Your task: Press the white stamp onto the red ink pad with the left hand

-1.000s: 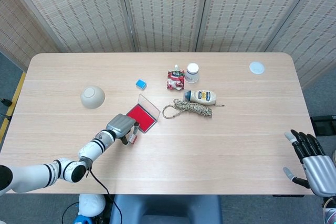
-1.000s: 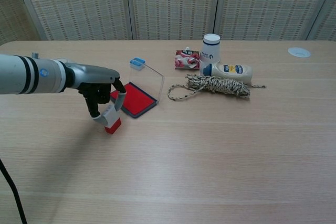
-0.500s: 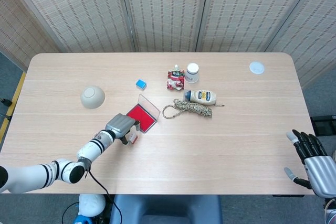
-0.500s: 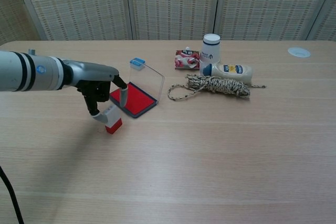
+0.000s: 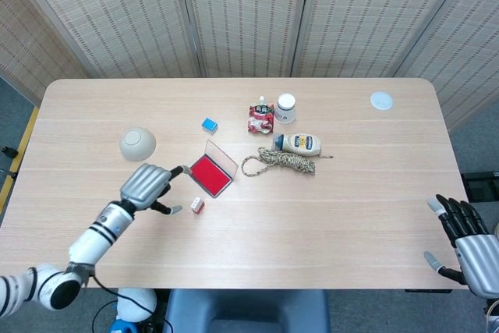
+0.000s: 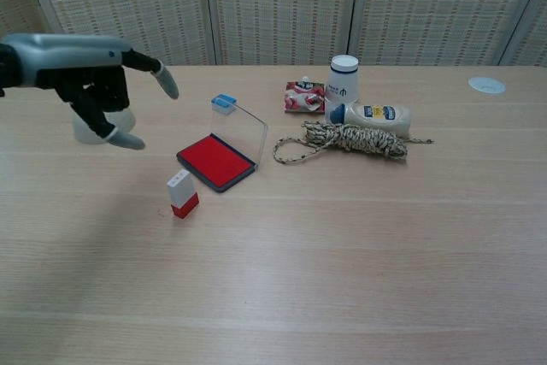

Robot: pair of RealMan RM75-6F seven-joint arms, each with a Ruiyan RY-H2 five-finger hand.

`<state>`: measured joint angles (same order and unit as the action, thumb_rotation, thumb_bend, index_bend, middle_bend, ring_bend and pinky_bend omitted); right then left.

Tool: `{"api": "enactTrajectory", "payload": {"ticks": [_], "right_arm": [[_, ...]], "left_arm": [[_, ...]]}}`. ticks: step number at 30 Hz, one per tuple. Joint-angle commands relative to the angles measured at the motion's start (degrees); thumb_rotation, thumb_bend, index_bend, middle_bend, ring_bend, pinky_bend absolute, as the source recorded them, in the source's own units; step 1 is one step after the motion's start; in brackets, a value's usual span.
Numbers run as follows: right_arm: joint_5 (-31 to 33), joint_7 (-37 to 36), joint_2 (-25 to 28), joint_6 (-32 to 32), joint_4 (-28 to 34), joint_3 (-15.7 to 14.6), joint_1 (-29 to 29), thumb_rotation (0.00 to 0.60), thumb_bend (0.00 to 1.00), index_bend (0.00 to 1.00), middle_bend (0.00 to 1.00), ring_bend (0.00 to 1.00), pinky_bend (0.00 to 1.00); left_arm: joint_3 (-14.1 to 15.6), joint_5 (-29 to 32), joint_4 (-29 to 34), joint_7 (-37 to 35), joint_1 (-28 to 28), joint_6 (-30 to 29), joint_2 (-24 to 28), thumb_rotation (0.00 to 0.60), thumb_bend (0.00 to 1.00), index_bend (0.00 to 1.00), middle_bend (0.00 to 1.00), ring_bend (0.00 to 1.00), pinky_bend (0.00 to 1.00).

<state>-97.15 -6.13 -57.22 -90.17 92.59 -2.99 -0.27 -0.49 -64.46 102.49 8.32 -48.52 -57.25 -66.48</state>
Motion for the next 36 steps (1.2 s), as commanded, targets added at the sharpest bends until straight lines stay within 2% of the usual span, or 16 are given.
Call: {"api": "enactTrajectory", "payload": {"ticks": [1, 4, 7, 8, 12, 14, 16, 17, 18, 19, 20, 22, 25, 32, 36], "right_arm": [[-0.2, 0.3, -0.1, 0.2, 0.1, -0.2, 0.1, 0.6, 0.27, 0.0, 0.0, 0.0, 0.0], [-0.5, 0.8, -0.2, 0.7, 0.4, -0.4, 0.2, 0.6, 0.27, 0.0, 0.0, 0.0, 0.0], [-0.8, 1.5, -0.4, 0.8, 0.6, -0.5, 0.2, 0.6, 0.27, 0.0, 0.0, 0.0, 0.0], [-1.0, 1.8, -0.5, 0.7, 0.6, -0.5, 0.2, 0.6, 0.27, 0.0, 0.0, 0.0, 0.0], [-1.0, 3.1, -1.0, 0.8, 0.6, -0.6, 0.1, 0.6, 0.27, 0.0, 0.0, 0.0, 0.0], [-0.9, 3.8, -1.2, 1.2, 0.7, -0.7, 0.2, 0.6, 0.27, 0.0, 0.0, 0.0, 0.0], [-0.8, 4.3, -1.4, 1.5, 0.9, -0.7, 0.3, 0.6, 0.27, 0.0, 0.0, 0.0, 0.0], [-0.8, 4.5, -1.5, 1.6, 0.9, -0.6, 0.3, 0.6, 0.27, 0.0, 0.0, 0.0, 0.0], [-0.6, 4.6, -1.5, 1.7, 1.0, -0.6, 0.3, 0.6, 0.27, 0.0, 0.0, 0.0, 0.0], [-0.7, 4.7, -1.5, 1.7, 1.1, -0.6, 0.3, 0.6, 0.27, 0.0, 0.0, 0.0, 0.0], [-0.8, 4.8, -1.5, 1.6, 1.1, -0.6, 0.3, 0.6, 0.27, 0.0, 0.0, 0.0, 0.0], [-1.3, 4.9, -1.5, 1.3, 0.9, -0.8, 0.2, 0.6, 0.27, 0.0, 0.0, 0.0, 0.0], [-2.0, 4.3, -1.3, 0.7, 0.6, -1.0, 0.1, 0.6, 0.27, 0.0, 0.0, 0.0, 0.0], [-3.2, 2.3, -0.8, -1.2, 0.2, -1.7, -0.8, 0.6, 0.27, 0.0, 0.0, 0.0, 0.0], [-3.2, 3.3, -1.1, -1.2, 0.5, -1.6, -0.8, 0.6, 0.27, 0.0, 0.0, 0.0, 0.0]], "left_arm": [[3.7, -16.2, 3.2, -13.3, 13.8, -16.9, 6.5, 0.504, 0.23, 0.17, 0.99, 0.76, 0.81], [6.4, -21.0, -0.3, -17.0, 19.8, -23.6, 5.7, 0.509, 0.23, 0.11, 0.9, 0.7, 0.74], [8.1, -24.1, -5.5, -20.3, 25.1, -29.1, 2.9, 0.55, 0.23, 0.07, 0.84, 0.63, 0.71], [8.5, -24.7, -7.3, -21.2, 26.6, -30.6, 1.8, 0.569, 0.23, 0.06, 0.82, 0.61, 0.7], [8.4, -26.5, -15.9, -25.3, 32.0, -36.9, -3.7, 0.575, 0.23, 0.04, 0.73, 0.49, 0.61], [8.5, -26.5, -19.7, -26.5, 33.8, -37.7, -5.5, 0.569, 0.23, 0.02, 0.59, 0.36, 0.52], [9.5, -26.5, -20.5, -24.9, 34.1, -35.3, -4.9, 0.564, 0.23, 0.0, 0.38, 0.2, 0.4], [9.6, -26.7, -20.0, -24.0, 34.2, -35.1, -4.3, 0.552, 0.23, 0.0, 0.23, 0.11, 0.32], [9.1, -26.8, -19.3, -22.1, 34.7, -35.8, -3.9, 0.538, 0.23, 0.0, 0.15, 0.06, 0.29], [8.7, -26.7, -18.8, -19.9, 35.2, -36.3, -3.9, 0.505, 0.22, 0.0, 0.07, 0.02, 0.25], [8.3, -26.6, -18.3, -17.4, 35.6, -36.8, -3.9, 0.462, 0.22, 0.0, 0.03, 0.01, 0.23], [7.4, -26.3, -17.3, -11.1, 36.5, -37.8, -4.3, 0.412, 0.21, 0.0, 0.0, 0.0, 0.19], [6.7, -25.8, -15.3, -5.9, 37.4, -37.5, -4.6, 0.399, 0.21, 0.0, 0.0, 0.0, 0.17], [7.5, -29.2, -12.5, -4.0, 39.2, -38.4, -3.0, 0.476, 0.21, 0.0, 0.0, 0.0, 0.17], [7.6, -29.6, -11.7, -4.9, 39.7, -37.3, -1.7, 0.493, 0.2, 0.0, 0.0, 0.0, 0.17]]}}
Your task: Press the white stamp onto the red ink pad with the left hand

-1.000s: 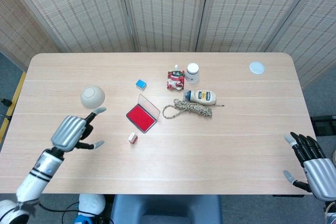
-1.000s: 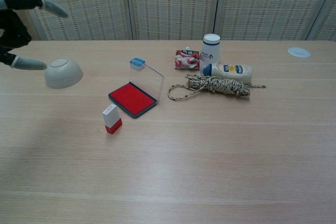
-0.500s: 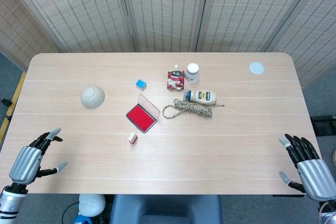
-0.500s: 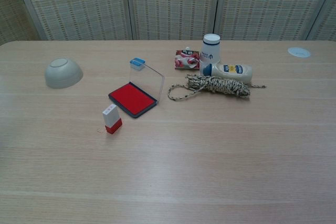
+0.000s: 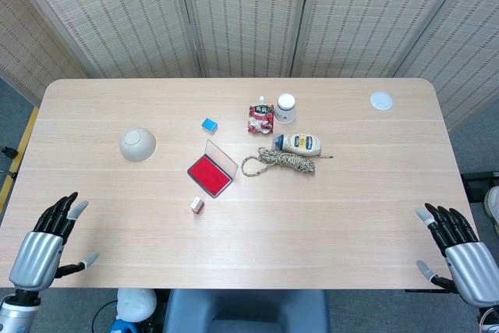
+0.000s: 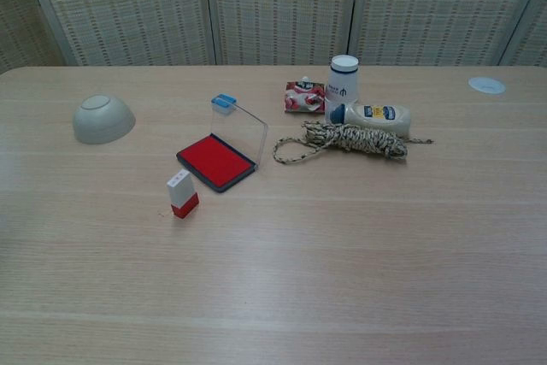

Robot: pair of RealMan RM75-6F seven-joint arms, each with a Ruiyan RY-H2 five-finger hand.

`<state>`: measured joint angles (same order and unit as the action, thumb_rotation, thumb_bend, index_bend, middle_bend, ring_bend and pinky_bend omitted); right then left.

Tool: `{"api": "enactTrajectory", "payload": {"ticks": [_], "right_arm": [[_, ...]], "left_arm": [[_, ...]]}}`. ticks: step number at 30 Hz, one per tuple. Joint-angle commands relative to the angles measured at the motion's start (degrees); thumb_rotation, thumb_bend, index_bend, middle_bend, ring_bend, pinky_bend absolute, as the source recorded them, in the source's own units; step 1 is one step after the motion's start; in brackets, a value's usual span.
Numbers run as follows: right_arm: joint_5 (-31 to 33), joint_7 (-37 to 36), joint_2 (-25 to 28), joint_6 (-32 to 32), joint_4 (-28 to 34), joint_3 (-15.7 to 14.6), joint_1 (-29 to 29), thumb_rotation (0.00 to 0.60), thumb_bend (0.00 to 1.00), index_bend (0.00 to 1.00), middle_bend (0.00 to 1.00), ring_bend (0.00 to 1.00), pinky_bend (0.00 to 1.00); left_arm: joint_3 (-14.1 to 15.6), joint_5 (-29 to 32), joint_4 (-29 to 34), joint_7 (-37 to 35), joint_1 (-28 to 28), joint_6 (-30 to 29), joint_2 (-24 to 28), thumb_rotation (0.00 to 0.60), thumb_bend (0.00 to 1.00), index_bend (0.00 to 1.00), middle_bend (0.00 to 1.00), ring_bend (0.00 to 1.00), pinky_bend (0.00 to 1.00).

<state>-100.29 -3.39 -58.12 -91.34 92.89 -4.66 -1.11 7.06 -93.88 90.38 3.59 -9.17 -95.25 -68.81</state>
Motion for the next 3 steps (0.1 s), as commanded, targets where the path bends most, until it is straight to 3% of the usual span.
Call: {"api": "enactTrajectory", "payload": {"ticks": [1, 3], "right_arm": [[-0.1, 0.8, -0.3, 0.0, 0.3, 0.2, 0.1, 0.6, 0.27, 0.0, 0.0, 0.0, 0.0], [-0.2, 1.6, -0.5, 0.1, 0.6, 0.2, 0.1, 0.6, 0.27, 0.0, 0.0, 0.0, 0.0]], "left_arm": [[0.0, -0.2, 0.6, -0.3, 0.4, 1.0, 0.8, 0.498, 0.2, 0.0, 0.0, 0.0, 0.17], [-0.3, 0.0, 0.6, -0.5, 0.3, 1.7, 0.9, 0.517, 0.21, 0.0, 0.0, 0.0, 0.17]]}}
